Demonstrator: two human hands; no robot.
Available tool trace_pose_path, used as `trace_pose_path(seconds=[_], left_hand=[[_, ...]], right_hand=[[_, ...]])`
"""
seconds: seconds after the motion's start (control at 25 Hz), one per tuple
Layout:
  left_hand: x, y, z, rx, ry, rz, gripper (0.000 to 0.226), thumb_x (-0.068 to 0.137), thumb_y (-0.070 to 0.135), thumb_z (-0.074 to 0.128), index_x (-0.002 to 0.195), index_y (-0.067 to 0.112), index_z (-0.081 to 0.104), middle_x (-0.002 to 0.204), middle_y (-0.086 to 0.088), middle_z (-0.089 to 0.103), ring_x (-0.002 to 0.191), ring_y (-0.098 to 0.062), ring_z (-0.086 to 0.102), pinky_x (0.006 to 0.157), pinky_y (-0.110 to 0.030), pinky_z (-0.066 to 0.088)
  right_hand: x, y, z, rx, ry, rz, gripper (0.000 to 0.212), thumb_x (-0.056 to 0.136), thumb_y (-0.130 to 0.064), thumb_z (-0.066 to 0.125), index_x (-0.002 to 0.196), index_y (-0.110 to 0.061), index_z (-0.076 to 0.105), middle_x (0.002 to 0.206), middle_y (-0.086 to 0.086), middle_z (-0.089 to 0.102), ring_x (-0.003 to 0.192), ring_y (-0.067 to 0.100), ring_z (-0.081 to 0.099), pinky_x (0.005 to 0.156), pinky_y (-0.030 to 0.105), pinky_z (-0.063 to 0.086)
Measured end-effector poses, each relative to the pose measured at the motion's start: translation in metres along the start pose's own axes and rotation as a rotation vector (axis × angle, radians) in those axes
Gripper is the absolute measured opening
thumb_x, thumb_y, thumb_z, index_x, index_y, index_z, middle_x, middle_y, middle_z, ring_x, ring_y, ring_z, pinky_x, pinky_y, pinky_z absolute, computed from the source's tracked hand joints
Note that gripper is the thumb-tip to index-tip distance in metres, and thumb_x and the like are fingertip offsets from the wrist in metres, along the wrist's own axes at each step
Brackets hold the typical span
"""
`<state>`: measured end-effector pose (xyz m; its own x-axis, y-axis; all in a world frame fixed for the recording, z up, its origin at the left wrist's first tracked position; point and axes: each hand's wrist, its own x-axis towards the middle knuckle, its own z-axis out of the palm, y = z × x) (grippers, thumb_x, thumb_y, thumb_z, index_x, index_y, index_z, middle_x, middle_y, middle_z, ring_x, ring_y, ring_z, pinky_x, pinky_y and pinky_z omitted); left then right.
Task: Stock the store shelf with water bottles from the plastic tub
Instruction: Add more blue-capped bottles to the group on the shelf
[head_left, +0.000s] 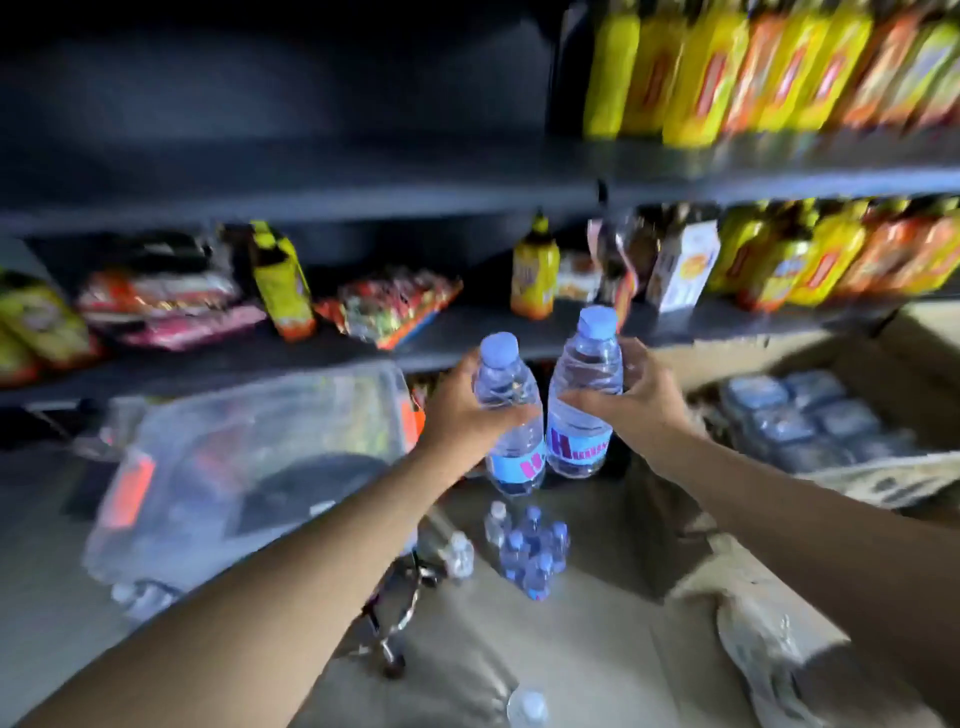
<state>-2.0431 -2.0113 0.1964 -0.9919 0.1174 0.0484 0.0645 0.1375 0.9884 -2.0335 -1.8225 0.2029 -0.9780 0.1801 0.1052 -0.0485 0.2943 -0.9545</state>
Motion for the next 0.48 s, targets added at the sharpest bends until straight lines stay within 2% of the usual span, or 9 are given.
trace_pose_path(seconds=[0.08, 0.16, 0.28, 0.4, 0.48], left_hand=[[0.013, 0.113, -0.043, 0.005, -0.016, 0.07, 0.049, 0.057, 0.006, 0.083, 0.095, 0.021, 0.055, 0.081, 0.01, 0.069, 0.07, -0.001, 0.063, 0.072, -0.023, 0.052], [0.02, 0.22, -0.089, 0.064, 0.031, 0.127, 0.058, 0.057, 0.011, 0.086, 0.105, 0.018, 0.054, 0.098, 0.001, 0.069, 0.083, -0.009, 0.065, 0.082, -0.029, 0.053], [0.027, 0.347, -0.156, 0.073, 0.101, 0.158, 0.06, 0.058, 0.011, 0.086, 0.108, 0.014, 0.054, 0.108, -0.007, 0.068, 0.095, -0.019, 0.066, 0.093, -0.038, 0.052], [0.028, 0.445, -0.219, 0.111, 0.112, 0.198, 0.074, 0.052, 0.02, 0.086, 0.119, 0.012, 0.055, 0.113, -0.004, 0.067, 0.1, -0.018, 0.066, 0.093, -0.038, 0.052], [0.037, 0.483, -0.254, 0.124, 0.1, 0.254, 0.059, 0.064, 0.011, 0.082, 0.118, 0.011, 0.057, 0.11, -0.005, 0.068, 0.096, -0.017, 0.066, 0.088, -0.035, 0.053]], right_hand=[[0.017, -0.115, -0.013, 0.046, -0.009, -0.087, 0.044, 0.066, -0.007, 0.083, 0.101, -0.022, 0.061, 0.091, -0.003, 0.07, 0.079, 0.009, 0.067, 0.074, 0.026, 0.054], [0.031, -0.225, -0.02, 0.107, -0.026, -0.163, 0.041, 0.067, -0.002, 0.082, 0.099, -0.019, 0.063, 0.089, 0.0, 0.071, 0.072, 0.005, 0.066, 0.066, 0.02, 0.053], [0.048, -0.356, -0.02, 0.164, -0.06, -0.26, 0.037, 0.068, 0.0, 0.081, 0.101, -0.008, 0.065, 0.092, 0.009, 0.072, 0.079, 0.015, 0.068, 0.074, 0.028, 0.055], [0.059, -0.463, -0.007, 0.245, -0.059, -0.335, 0.046, 0.068, -0.002, 0.081, 0.109, -0.003, 0.058, 0.091, 0.005, 0.071, 0.073, 0.01, 0.068, 0.066, 0.021, 0.054], [0.071, -0.508, 0.007, 0.265, -0.065, -0.361, 0.055, 0.069, -0.008, 0.082, 0.114, -0.006, 0.051, 0.095, 0.006, 0.07, 0.078, 0.013, 0.069, 0.068, 0.024, 0.055]])
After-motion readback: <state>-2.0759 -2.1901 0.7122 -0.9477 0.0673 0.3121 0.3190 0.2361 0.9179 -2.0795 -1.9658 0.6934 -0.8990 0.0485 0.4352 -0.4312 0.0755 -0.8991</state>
